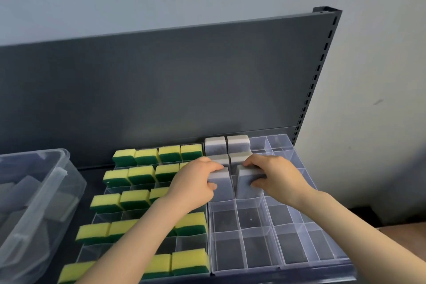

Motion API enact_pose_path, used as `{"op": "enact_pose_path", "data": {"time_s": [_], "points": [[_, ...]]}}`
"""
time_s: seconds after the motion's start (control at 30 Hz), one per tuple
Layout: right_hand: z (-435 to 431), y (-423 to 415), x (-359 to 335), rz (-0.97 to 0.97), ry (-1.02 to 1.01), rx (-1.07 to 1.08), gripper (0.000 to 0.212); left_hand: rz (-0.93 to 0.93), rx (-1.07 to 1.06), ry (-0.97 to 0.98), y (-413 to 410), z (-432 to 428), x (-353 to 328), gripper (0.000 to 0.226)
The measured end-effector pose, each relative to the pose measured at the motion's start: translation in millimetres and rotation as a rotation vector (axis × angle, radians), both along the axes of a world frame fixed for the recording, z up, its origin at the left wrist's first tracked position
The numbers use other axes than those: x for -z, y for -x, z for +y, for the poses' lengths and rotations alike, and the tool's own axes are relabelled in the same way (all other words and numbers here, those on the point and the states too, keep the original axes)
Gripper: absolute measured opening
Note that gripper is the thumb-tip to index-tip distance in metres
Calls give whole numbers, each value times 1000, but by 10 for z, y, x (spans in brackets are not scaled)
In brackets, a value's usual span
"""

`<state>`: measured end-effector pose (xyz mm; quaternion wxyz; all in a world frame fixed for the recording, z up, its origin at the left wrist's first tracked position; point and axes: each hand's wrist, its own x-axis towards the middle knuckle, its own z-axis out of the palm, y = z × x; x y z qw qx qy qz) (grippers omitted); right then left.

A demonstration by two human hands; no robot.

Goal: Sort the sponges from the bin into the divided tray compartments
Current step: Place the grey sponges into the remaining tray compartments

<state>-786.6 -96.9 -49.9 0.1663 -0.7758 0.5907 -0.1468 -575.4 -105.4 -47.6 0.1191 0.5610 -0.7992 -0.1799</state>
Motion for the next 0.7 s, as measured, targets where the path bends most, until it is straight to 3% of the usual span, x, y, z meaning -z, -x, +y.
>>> {"op": "enact_pose_path", "data": {"time_s": [0.7], "points": [[73, -134, 407, -21, -39, 113, 42, -82, -37, 66, 107, 67, 268, 50]]}}
